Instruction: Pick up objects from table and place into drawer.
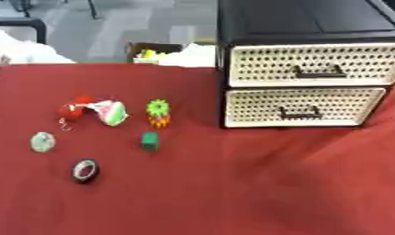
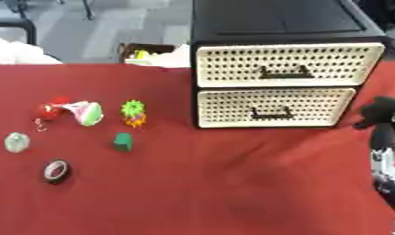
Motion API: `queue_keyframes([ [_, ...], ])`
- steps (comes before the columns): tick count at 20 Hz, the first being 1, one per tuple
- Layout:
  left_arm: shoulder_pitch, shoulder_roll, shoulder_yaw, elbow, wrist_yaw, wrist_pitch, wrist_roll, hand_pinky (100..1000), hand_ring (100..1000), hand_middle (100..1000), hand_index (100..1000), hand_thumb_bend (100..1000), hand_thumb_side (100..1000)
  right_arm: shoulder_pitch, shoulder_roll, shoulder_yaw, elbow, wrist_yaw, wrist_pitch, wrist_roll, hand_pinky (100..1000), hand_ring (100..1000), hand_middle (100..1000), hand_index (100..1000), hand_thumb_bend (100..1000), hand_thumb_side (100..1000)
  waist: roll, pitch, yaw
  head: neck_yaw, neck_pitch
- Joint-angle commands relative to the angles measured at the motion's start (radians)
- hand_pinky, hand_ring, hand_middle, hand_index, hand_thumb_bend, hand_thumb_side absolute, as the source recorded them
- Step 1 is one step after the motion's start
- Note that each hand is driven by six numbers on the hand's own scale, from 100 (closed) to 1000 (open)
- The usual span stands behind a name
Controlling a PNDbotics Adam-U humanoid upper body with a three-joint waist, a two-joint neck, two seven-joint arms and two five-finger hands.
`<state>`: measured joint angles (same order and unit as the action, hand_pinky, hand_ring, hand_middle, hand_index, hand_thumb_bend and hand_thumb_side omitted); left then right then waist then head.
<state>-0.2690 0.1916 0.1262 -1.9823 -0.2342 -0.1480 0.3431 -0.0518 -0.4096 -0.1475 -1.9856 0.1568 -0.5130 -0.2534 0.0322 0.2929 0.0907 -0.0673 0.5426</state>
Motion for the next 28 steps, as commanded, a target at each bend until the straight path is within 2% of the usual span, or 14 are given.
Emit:
queue_keyframes([
  [1, -0.013, 0.016, 0.004, -0.018, 0.002, -0.003, 0.000, 449, 503, 594, 711, 100, 852, -0.003, -0.027, -0.004, -0.014, -0.003, -0.004, -0.003, 677, 516, 609, 780, 100, 603, -0.003, -0.021, 0.001, -0.003, -0.011],
  [5, -0.013, 0.018, 0.004, -0.018, 0.004, -0.002, 0.001, 449, 503, 594, 711, 100, 852, -0.001, -0.054, -0.005, -0.014, 0.000, -0.014, -0.010, 650, 510, 611, 783, 100, 615, -0.005, -0.026, 0.000, -0.014, -0.008],
  [7, -0.013, 0.019, 0.004, -0.018, 0.004, -0.002, 0.001, 449, 503, 593, 712, 100, 852, 0.001, -0.083, -0.007, -0.014, 0.009, -0.021, -0.025, 638, 506, 611, 785, 100, 624, -0.007, -0.028, -0.001, -0.021, -0.007],
  [10, -0.012, 0.022, 0.004, -0.018, 0.004, -0.001, 0.001, 449, 503, 593, 712, 100, 852, 0.006, -0.139, -0.008, -0.014, 0.036, -0.022, -0.054, 573, 468, 584, 794, 100, 679, -0.009, -0.031, -0.001, -0.023, -0.007],
  [18, -0.010, 0.028, 0.004, -0.018, 0.004, 0.000, 0.001, 449, 503, 593, 712, 100, 851, 0.044, -0.287, -0.016, -0.014, 0.215, 0.036, -0.112, 490, 429, 545, 813, 100, 717, -0.014, -0.036, -0.004, -0.022, -0.002],
  [23, -0.008, 0.030, 0.002, -0.018, 0.003, 0.001, -0.001, 449, 503, 592, 712, 100, 850, 0.088, -0.375, -0.008, -0.014, 0.336, 0.035, -0.141, 479, 429, 538, 824, 100, 745, -0.016, -0.037, -0.006, -0.022, 0.000],
  [28, -0.006, 0.033, 0.000, -0.018, 0.004, 0.001, -0.003, 449, 503, 592, 711, 100, 850, 0.107, -0.460, 0.002, -0.014, 0.385, 0.050, -0.158, 412, 368, 442, 827, 100, 769, -0.017, -0.039, -0.006, -0.023, 0.001],
])
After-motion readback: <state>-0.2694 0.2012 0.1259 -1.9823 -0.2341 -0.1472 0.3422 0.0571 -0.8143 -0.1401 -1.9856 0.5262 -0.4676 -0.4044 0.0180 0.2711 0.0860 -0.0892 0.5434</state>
